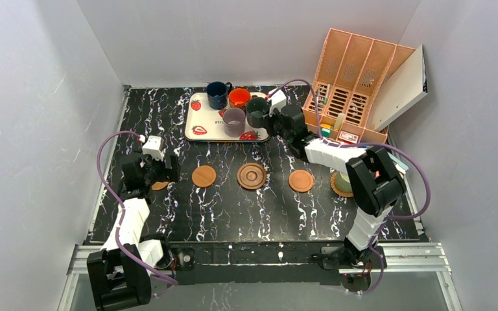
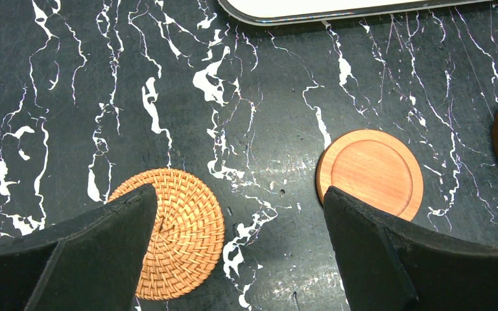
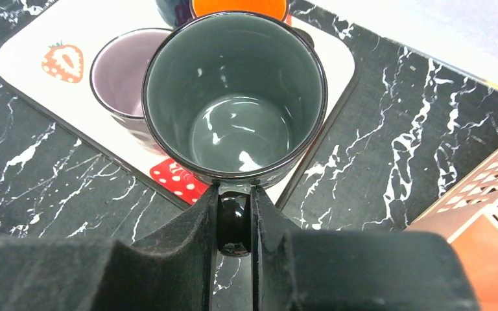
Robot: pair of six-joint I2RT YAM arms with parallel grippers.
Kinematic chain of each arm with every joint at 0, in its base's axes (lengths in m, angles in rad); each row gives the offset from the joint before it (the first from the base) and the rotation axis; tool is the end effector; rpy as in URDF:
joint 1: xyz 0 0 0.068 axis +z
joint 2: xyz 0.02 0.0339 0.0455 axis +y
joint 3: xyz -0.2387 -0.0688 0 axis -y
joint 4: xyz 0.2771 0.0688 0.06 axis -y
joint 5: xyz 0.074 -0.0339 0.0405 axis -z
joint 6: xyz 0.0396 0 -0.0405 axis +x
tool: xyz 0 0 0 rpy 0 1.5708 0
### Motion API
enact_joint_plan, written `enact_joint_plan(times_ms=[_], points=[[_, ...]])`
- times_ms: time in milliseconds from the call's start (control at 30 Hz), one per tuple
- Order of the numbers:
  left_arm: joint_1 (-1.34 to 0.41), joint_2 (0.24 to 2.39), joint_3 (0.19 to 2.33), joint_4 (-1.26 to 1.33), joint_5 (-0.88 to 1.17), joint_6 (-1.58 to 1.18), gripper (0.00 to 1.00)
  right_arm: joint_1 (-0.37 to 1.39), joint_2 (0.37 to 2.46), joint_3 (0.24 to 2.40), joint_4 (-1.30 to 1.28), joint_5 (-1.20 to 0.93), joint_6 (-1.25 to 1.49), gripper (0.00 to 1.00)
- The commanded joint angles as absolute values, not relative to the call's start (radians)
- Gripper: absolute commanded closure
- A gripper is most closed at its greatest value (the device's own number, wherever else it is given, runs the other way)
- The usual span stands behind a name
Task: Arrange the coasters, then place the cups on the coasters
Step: Pick up the cup from the tray.
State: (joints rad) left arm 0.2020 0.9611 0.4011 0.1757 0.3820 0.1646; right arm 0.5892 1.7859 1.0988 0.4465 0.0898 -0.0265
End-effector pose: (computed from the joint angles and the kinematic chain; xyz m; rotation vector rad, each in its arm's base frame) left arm 0.2505 0.0362 0.1713 0.2135 1.9164 -0.1285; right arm 0.3623 0.2379 0.1903 -0.4906 1.7546 0.3179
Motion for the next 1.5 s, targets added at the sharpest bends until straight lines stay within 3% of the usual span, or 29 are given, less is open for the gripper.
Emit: enact_joint_plan(times_ms=[0, 300, 500, 1033, 1467], points=[[0.209, 0.948, 0.408, 0.175, 0.387, 0.174, 0.02, 0.581, 1.671, 1.104, 0.581, 0.067, -0.056, 0.99], [0.209, 0.932, 0.506, 0.045, 0.396, 0.266, 0.02, 0.438, 1.502, 1.138, 0.359, -0.234, -0.008, 0.99], [0.209, 0.865, 0.457, 0.03, 0.278, 0.311, 0.02, 0.399, 1.383, 1.102, 0.244, -0.251, -0.062, 0.99], [0.209, 0.668, 0.333, 0.031, 0.301, 0.259, 0.02, 0.331, 1.045, 0.959, -0.203, -0.355, -0.402, 0.99], [0.209, 0.653, 0.264, 0.091, 0.281, 0.261, 0.02, 0.056, 0.905, 0.753, -0.205, -0.685, -0.492, 0.99]])
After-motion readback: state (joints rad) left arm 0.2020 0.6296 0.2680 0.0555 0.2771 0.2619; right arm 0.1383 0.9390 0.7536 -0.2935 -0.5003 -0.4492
